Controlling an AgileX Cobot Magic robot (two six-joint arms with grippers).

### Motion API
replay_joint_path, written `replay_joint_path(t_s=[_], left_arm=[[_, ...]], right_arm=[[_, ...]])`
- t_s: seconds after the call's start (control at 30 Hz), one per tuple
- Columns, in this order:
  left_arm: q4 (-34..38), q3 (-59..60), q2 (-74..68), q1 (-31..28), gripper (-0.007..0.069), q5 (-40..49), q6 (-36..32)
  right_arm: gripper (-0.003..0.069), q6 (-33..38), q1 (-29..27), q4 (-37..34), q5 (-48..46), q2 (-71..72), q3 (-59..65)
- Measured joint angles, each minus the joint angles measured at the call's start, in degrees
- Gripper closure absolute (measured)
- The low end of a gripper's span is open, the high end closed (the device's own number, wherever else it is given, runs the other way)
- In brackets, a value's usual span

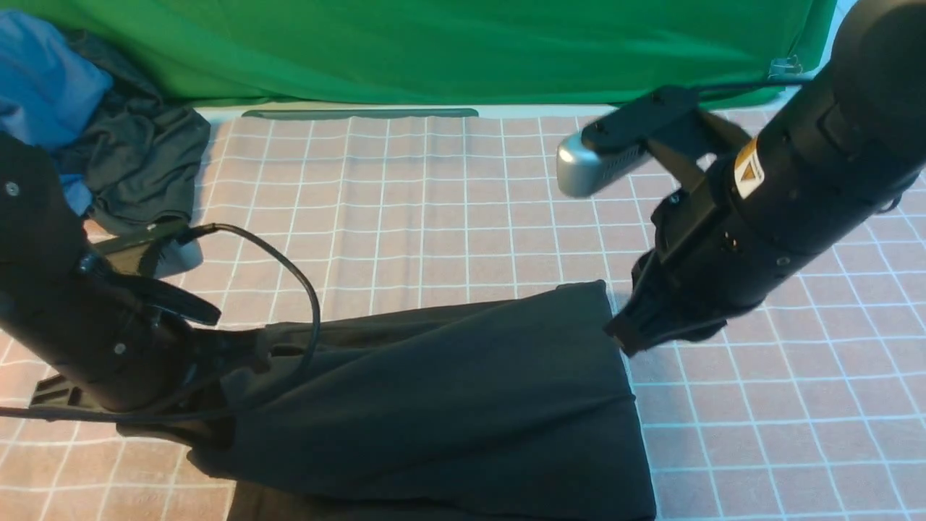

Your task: Fold a long-sleeved shirt over a pink coffee tablecloth.

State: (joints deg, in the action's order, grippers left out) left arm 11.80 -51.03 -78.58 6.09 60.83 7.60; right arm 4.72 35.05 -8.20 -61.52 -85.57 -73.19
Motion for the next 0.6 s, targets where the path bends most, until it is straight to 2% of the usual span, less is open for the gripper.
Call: replay_joint_path(t_s=[0.2, 0.33, 0.37, 0.43, 0.47, 0.5, 0.6], left_arm=[[-1.0, 0.0, -1.6, 0.0, 0.0586, -1.9, -0.5], [-2.8, 0.0, -3.9, 0.0, 0.0508, 1.7, -0.7], [-5.2, 0.0, -4.3, 0.1, 0.0443, 3.3, -0.2], [-8.9, 0.0, -4.4, 0.1, 0.0374, 4.1, 3.0], [-9.3, 0.0, -4.4, 0.1, 0.0366, 4.1, 3.3], [-11.8, 0.0, -4.4, 0.1, 0.0307, 4.3, 5.2], [-11.8, -0.2, -4.4, 0.1, 0.0232, 4.8, 6.0]], right_arm=[[0.0623, 0.0, 0.0, -1.4, 0.2, 0.0, 1.1], [0.0623, 0.0, 0.0, -2.5, 1.3, 0.0, 1.1], [0.0623, 0.0, 0.0, -2.7, 1.6, 0.0, 1.1], [0.0623, 0.0, 0.0, -3.1, 1.8, 0.0, 1.1], [0.0623, 0.0, 0.0, -3.2, 1.9, 0.0, 1.1], [0.0623, 0.0, 0.0, -3.4, 2.1, 0.0, 1.1], [0.0623, 0.0, 0.0, -3.7, 2.7, 0.0, 1.1]])
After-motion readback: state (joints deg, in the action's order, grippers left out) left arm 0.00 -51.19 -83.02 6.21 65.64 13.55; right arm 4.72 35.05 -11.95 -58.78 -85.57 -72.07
